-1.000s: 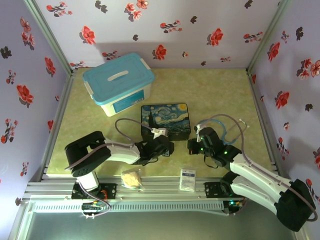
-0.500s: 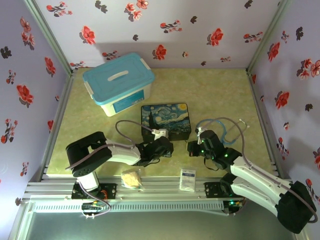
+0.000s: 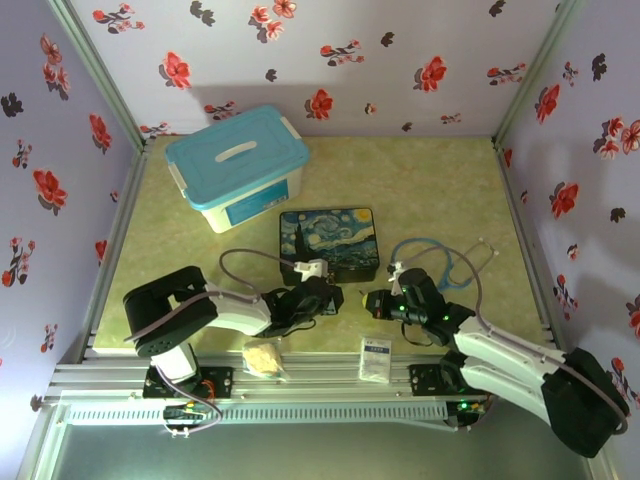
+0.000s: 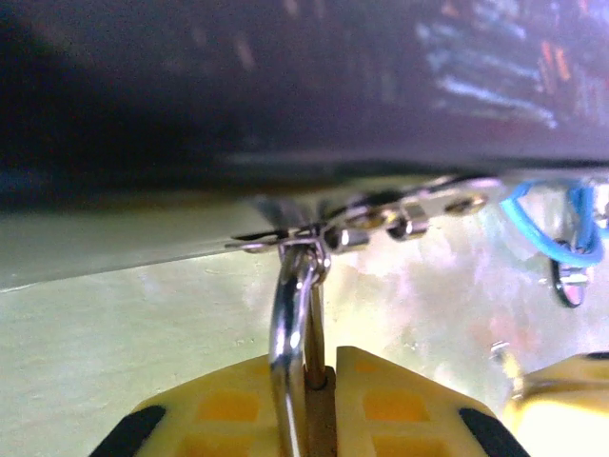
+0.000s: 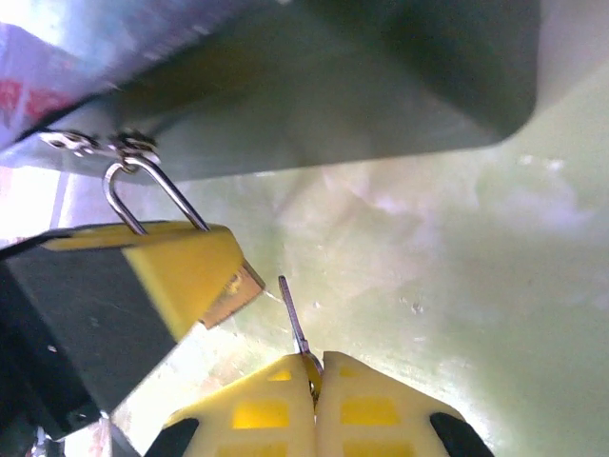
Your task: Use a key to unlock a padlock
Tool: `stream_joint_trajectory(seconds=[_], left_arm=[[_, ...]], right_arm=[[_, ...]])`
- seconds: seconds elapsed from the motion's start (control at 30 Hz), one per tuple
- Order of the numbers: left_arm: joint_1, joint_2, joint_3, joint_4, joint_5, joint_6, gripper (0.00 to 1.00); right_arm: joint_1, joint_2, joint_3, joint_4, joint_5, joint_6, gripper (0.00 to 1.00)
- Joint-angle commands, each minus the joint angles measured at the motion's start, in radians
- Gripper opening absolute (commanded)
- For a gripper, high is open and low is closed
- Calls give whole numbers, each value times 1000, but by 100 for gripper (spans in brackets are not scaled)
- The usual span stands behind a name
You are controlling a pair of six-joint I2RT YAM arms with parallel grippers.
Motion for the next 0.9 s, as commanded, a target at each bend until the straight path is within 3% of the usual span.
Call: stream_joint_trajectory(seconds=[0.0, 0.3, 0.4, 0.57, 0.87], left_arm=[[17, -43, -20, 154, 19, -79, 2], [17, -16, -86, 387, 26, -219, 0], [18, 7, -115, 471, 12, -247, 0], [17, 18, -123, 498, -3, -257, 0], [17, -39, -94, 406, -7, -226, 0]], right_arm=[[5, 34, -19, 90, -64, 70, 3], [15, 135, -39, 296, -177, 112, 3], [15, 132, -62, 317, -156, 110, 3], [13, 88, -76, 336, -193, 103, 3], [13, 104, -81, 420, -230, 151, 4]])
